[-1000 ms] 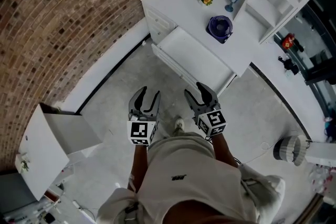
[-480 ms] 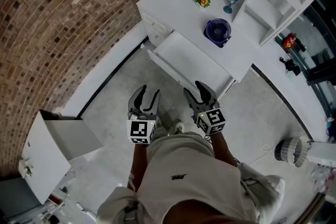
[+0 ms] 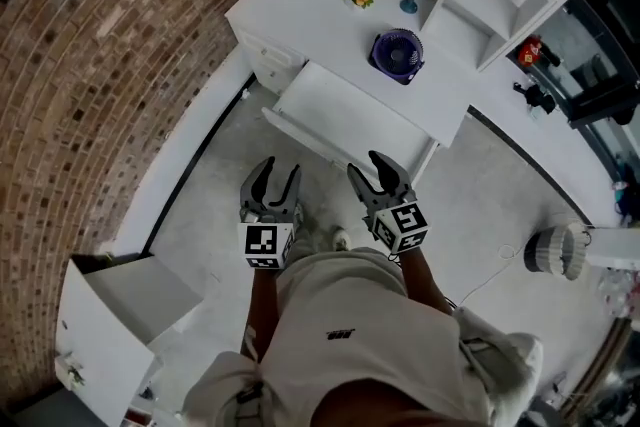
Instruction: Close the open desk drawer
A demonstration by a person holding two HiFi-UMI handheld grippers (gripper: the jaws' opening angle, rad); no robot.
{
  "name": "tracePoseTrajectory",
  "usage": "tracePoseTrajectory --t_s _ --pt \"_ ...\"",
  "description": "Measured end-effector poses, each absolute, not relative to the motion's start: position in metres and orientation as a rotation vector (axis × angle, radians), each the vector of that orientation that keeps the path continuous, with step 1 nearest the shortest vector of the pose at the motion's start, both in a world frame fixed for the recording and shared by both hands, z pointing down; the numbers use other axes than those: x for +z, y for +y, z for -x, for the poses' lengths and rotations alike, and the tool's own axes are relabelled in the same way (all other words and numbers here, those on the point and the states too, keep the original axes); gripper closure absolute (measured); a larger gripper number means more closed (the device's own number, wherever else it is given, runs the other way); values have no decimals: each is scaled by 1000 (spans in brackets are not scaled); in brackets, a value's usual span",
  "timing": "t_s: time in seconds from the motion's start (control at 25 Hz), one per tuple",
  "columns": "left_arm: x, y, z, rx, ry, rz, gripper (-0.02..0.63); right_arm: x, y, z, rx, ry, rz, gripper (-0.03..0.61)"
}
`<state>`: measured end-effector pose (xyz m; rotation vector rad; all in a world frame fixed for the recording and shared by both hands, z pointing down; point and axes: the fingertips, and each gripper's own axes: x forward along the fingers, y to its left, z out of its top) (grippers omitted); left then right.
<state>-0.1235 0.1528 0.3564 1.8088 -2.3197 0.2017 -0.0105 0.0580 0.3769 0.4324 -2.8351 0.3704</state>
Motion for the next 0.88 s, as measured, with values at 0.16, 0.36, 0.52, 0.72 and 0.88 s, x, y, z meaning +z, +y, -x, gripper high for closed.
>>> tracePoseTrajectory --t_s 0.16,0.36,0.52,0.72,0.88 --pt "360 132 151 197 -2240 -1904 400 384 45 27 382 -2798 -555 367" --pt "368 112 181 211 -2131 -2021 400 391 34 42 383 -2754 -723 368" --pt "382 99 196 221 -2046 -2104 400 403 33 44 391 -2702 -855 367" --pt "415 83 202 258 -1941 -2156 400 431 26 31 427 -2592 -1081 367" --pt "453 74 194 296 -1851 -2172 400 461 21 8 489 -2476 -1266 365"
